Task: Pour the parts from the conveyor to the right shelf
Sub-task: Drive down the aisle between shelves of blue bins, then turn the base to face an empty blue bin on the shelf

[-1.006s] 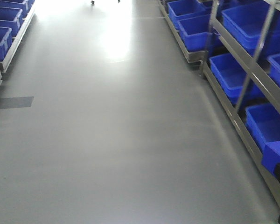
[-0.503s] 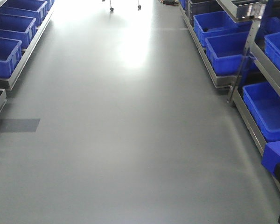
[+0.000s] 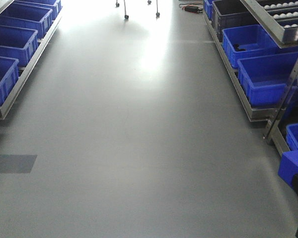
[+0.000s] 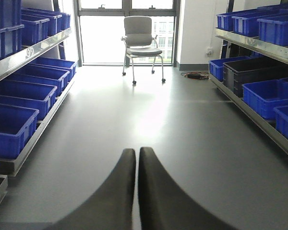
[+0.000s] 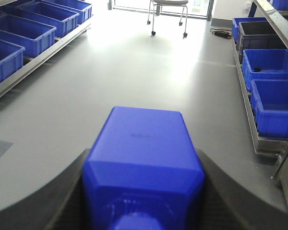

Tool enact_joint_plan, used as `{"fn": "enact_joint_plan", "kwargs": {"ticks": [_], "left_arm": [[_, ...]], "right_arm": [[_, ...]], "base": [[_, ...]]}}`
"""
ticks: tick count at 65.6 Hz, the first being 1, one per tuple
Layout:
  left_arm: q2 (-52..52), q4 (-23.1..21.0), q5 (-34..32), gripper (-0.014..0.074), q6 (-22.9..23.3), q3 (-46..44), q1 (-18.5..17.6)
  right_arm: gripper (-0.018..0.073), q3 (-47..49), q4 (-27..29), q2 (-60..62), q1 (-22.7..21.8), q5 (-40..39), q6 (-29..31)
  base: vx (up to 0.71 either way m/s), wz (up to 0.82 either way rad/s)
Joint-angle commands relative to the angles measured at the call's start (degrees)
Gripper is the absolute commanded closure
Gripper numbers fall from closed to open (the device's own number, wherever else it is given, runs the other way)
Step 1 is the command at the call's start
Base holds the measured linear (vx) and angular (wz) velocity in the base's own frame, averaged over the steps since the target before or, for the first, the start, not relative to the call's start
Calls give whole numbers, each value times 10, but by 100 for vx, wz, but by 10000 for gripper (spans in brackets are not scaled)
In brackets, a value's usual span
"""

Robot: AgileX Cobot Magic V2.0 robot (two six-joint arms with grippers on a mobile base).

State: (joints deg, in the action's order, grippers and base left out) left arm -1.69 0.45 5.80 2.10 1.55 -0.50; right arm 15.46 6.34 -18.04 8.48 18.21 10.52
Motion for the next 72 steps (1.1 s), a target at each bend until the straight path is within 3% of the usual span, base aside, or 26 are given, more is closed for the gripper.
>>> {"fn": "enact_joint_plan", "kwargs": {"ticks": [1, 47, 72], "left_arm": [[-9, -5, -45, 603, 5, -11, -3], [-9, -5, -45, 603, 5, -11, -3], [-9, -5, -45, 603, 5, -11, -3]], "right_arm": [[561, 17, -2, -3, -1, -44, 5], [561, 17, -2, -3, -1, -44, 5], [561, 17, -2, -3, -1, -44, 5]], "base": [[58, 0], [48, -8], [28, 45]]}}
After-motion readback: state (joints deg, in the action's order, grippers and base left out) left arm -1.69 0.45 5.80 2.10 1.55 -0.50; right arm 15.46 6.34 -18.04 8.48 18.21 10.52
